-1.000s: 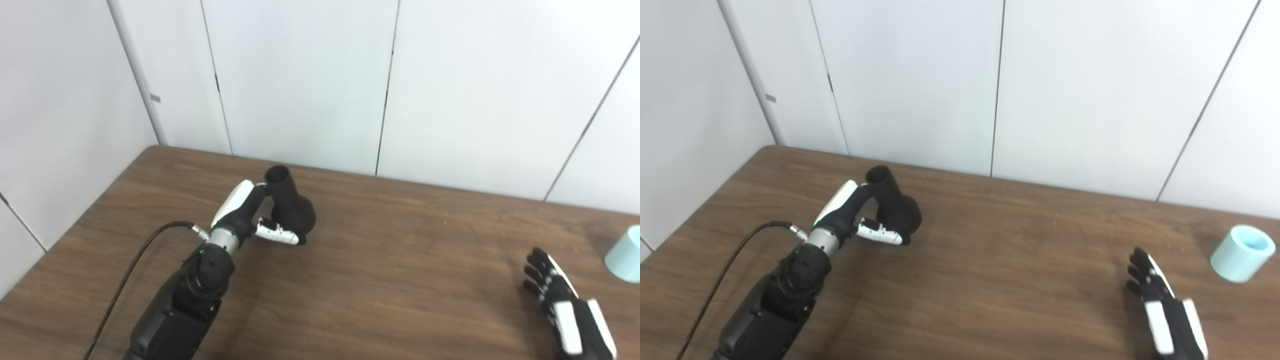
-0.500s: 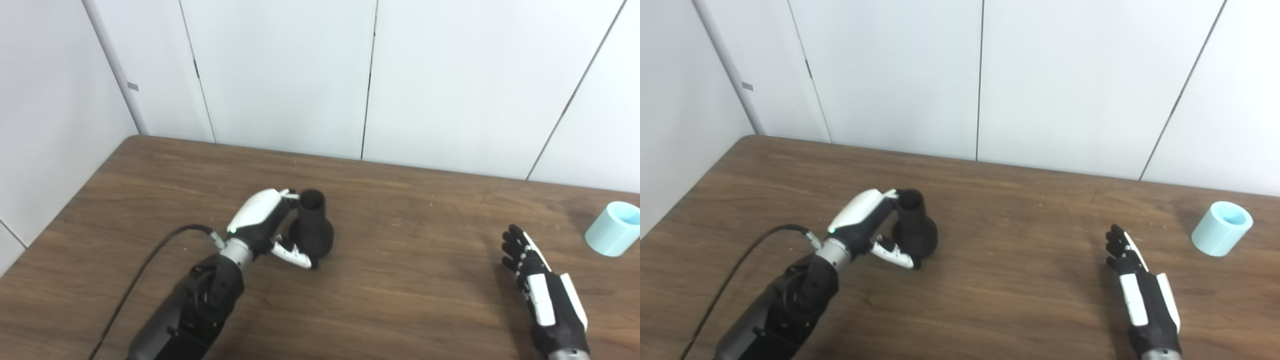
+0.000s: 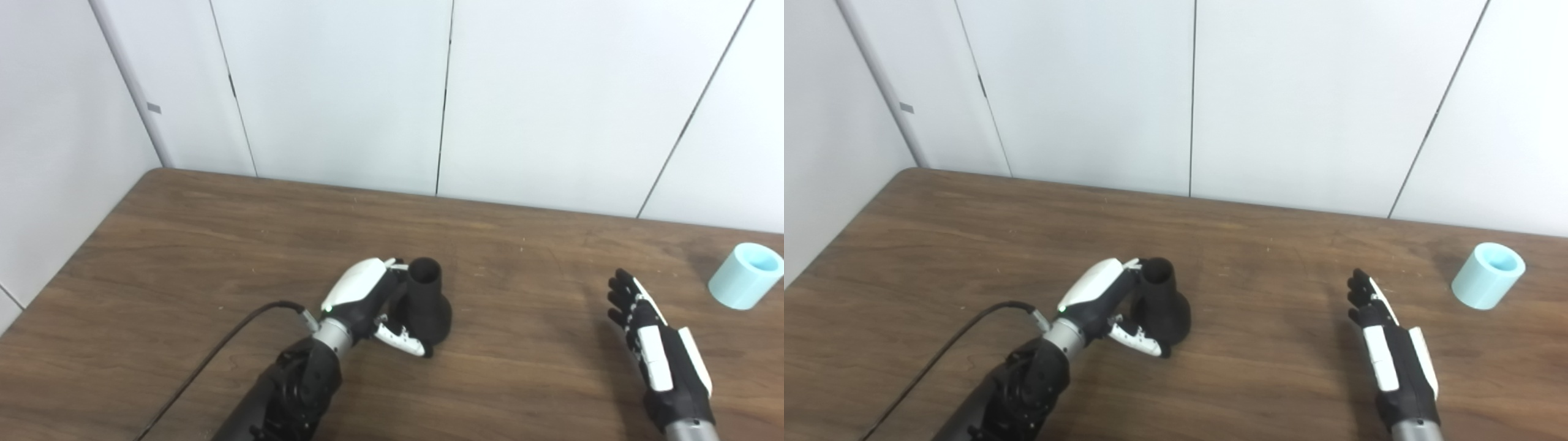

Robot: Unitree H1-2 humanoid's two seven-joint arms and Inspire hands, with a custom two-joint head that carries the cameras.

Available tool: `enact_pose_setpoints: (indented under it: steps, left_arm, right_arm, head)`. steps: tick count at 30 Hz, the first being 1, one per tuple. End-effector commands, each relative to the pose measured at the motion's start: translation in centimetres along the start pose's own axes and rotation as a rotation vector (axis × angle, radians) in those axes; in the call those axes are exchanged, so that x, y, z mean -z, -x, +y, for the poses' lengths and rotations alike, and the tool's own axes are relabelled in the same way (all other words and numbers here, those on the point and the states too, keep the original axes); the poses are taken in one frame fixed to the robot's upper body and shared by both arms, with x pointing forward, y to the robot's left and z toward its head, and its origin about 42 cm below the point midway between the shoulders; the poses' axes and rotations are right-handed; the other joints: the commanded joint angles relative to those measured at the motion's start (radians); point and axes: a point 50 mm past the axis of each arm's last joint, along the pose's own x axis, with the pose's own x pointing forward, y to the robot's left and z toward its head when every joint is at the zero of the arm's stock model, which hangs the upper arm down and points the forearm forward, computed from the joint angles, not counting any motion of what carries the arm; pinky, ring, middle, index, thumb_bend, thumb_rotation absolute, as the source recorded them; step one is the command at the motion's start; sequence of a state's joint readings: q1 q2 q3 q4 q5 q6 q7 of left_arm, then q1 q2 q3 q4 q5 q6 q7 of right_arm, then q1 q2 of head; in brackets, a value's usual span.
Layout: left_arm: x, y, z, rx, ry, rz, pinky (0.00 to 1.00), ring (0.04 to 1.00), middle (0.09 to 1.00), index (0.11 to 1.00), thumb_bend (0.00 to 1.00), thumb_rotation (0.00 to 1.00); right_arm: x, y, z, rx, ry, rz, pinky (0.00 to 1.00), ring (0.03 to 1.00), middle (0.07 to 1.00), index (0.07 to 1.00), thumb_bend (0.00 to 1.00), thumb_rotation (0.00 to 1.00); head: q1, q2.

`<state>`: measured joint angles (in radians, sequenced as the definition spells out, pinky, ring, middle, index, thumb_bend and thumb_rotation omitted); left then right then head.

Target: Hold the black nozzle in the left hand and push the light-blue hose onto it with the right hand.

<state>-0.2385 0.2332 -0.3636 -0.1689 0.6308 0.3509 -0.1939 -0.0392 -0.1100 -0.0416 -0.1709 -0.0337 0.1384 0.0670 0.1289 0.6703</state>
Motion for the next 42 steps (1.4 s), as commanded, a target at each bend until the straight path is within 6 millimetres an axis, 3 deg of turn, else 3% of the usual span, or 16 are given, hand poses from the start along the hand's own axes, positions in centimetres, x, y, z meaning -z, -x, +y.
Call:
enact_pose_setpoints:
  steps: [1,17,27,33,42]
  left_arm:
    - [-0.9,-0.1,-0.5,0.008,-0.006,-0.055,1.00,0.980,0.851,0.484,0.52,0.06]
    - [0.2,0.9,-2.9,0.105,-0.037,-0.015,1.00,0.984,0.852,0.482,0.52,0.05]
    - [-0.6,2.0,-4.1,0.175,-0.059,0.004,1.00,0.985,0.853,0.483,0.52,0.05]
    - [-1.5,1.9,-3.7,0.287,-0.118,0.023,1.00,0.983,0.853,0.483,0.52,0.05]
    - [-2.0,2.0,-2.7,0.290,-0.102,0.005,1.00,0.978,0.854,0.482,0.52,0.05]
  right_arm:
    - [-2.0,-0.6,0.1,0.006,0.002,-0.077,0.92,0.950,0.940,0.948,0.54,1.00]
    - [-2.7,-0.4,0.5,-0.002,0.001,-0.087,0.95,0.950,0.940,0.947,0.55,1.00]
    - [-3.2,-0.1,0.9,0.006,-0.014,-0.096,0.94,0.950,0.940,0.946,0.55,1.00]
    - [-2.8,0.2,1.3,0.018,-0.027,-0.090,0.95,0.950,0.939,0.945,0.55,1.00]
    - [-2.6,0.0,1.4,0.025,-0.045,-0.079,0.95,0.951,0.938,0.946,0.56,1.00]
  head:
    - [0.000,0.001]
    - [-0.042,0.036]
    - [-0.070,0.053]
    - [-0.068,0.055]
    - [-0.063,0.057]
